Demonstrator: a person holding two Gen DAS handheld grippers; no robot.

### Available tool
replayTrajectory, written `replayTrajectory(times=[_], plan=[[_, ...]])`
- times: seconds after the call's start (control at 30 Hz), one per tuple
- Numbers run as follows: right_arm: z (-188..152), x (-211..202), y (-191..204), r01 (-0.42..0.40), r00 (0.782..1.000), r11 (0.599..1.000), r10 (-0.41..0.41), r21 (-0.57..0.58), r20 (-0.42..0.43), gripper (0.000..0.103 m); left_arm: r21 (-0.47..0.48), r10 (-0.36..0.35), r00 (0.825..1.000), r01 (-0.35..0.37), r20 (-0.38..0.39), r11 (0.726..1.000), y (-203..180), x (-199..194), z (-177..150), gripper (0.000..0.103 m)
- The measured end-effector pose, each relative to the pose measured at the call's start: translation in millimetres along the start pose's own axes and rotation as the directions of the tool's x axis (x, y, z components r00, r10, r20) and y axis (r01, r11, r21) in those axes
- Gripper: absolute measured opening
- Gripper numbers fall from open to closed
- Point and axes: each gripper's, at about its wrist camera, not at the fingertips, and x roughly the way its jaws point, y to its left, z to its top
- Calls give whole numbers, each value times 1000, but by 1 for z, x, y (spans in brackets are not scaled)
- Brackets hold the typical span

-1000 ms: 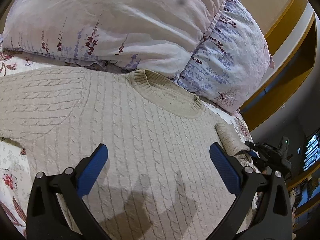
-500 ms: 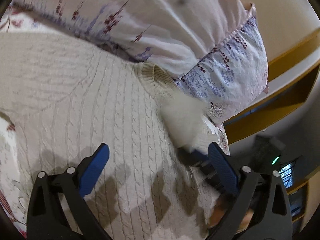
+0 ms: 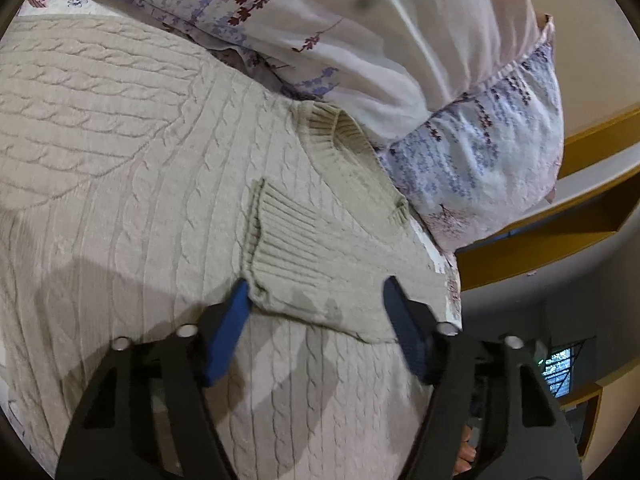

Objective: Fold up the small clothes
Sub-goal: 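Fold the sleeve across the sweater body with the right tool and release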

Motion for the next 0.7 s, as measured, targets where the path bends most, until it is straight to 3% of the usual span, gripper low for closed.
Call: replayTrajectory(times=[0.07,0.13,0.17,0.23,0.33,0.43,0.47,0.5,0.6,0.7], plan=[[2,-9,-24,-14,999,995,10,97,39,53,-3,0,1000,0,-7,1000,2,6,4,38],[4,-14,-37,-46,997,984,35,170,68,49,20,20,999,-19,-25,1000,1,17,8,11],[7,-19,-44,-47,994,979,27,199,103,49,47,33,999,-32,-30,998,-2,22,11,8],[12,-30,-51,-24,986,975,-14,221,168,49,108,77,997,-76,-6,991,-8,26,17,8],[21,-36,-62,0,965,962,-71,272,252,44,154,73,996,-80,48,985,-17,17,30,7],[28,-37,-69,42,947,955,-132,294,293,25,188,96,991,-113,98,976,-21,4,35,7],[27,-37,-69,61,944,956,-149,288,295,14,194,111,989,-128,96,973,-20,4,34,7],[26,-35,-68,85,940,957,-169,278,296,11,196,132,988,-145,78,970,-17,5,31,7],[19,-35,-67,154,923,955,-231,253,308,8,198,185,982,-189,39,962,-8,11,24,8],[18,-33,-51,259,903,947,-307,188,302,11,217,212,976,-218,49,952,-5,13,19,12]])
